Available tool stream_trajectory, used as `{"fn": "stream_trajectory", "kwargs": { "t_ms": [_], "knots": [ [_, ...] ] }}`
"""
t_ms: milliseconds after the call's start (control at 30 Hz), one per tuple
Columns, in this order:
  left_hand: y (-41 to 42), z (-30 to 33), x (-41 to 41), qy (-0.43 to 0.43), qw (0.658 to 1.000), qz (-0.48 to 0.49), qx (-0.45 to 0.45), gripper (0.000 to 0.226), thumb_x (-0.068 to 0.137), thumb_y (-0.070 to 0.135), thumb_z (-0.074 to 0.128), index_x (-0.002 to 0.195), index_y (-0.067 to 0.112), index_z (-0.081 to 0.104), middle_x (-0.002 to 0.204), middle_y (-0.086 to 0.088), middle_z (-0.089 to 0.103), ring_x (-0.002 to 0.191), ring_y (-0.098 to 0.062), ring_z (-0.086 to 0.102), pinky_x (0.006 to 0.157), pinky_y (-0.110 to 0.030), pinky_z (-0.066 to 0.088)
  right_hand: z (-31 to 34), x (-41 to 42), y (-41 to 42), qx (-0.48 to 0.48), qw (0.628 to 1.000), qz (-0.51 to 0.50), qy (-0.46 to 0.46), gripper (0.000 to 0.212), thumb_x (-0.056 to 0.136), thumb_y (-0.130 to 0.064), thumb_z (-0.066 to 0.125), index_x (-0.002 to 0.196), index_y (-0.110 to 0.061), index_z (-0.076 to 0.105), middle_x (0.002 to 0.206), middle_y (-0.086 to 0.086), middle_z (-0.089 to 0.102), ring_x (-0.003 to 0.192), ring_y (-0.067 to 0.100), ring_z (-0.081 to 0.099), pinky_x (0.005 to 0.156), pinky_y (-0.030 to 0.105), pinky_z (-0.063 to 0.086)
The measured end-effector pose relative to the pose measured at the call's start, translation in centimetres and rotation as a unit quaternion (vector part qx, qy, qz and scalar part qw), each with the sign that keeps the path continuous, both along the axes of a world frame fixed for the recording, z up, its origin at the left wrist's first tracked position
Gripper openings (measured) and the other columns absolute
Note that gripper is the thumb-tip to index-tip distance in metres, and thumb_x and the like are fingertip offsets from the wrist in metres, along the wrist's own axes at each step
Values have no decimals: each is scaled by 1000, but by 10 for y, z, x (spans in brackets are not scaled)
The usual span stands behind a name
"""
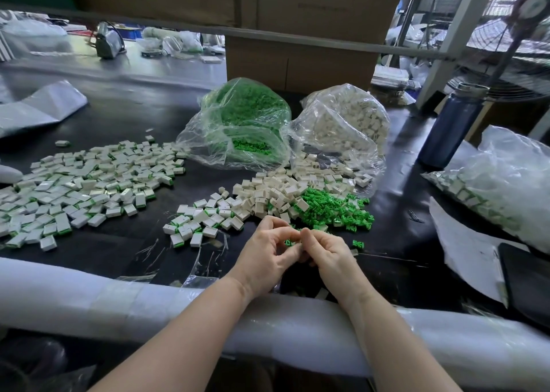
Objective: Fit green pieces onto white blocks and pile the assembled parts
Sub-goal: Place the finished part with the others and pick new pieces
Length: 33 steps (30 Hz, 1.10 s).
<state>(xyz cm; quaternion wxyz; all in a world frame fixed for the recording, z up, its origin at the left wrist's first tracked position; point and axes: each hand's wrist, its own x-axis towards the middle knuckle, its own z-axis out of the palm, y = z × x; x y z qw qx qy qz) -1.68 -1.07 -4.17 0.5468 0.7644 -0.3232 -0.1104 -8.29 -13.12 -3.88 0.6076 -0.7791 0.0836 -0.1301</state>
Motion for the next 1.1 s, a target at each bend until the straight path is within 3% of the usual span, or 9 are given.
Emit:
{"fn": "stream_trajectory", "kwargs": {
  "t_ms": [133, 467, 800, 1100],
  "knots": [
    [1, 1, -2, -7, 999, -29, 13, 12, 87, 14, 63, 90, 26, 65, 103, 2, 44, 71, -6, 47, 71, -11, 42, 1, -1, -3, 48, 999, 11, -1, 26, 94, -19, 51, 83, -7, 71, 60, -5, 62, 59, 8, 56, 56, 20, 46],
    [1, 2, -2, 18, 999, -34, 6, 17, 83, 10, 67, 87, 27, 66, 101, 5, 44, 73, -11, 48, 70, -15, 44, 0, -4, -4, 97, 995, 22, -6, 15, 89, -14, 60, 83, -16, 74, 70, 4, 71, 66, 14, 66, 59, 23, 52],
    [0, 3, -3, 18, 999, -33, 1, 14, 83, 14, 68, 84, 28, 65, 101, 3, 45, 70, -12, 45, 66, -11, 41, 1, -4, -3, 76, 996, 39, 10, 16, 92, -18, 55, 80, -13, 64, 58, -11, 61, 54, -3, 54, 52, 11, 42],
    [0, 5, -5, 23, 998, -54, 10, 7, 85, 9, 64, 85, 16, 65, 103, 4, 43, 71, -11, 48, 67, -13, 45, 4, -6, -4, 153, 987, 46, 10, 19, 75, -28, 65, 72, -13, 75, 61, 4, 67, 55, 11, 61, 52, 20, 49]
  ]
}}
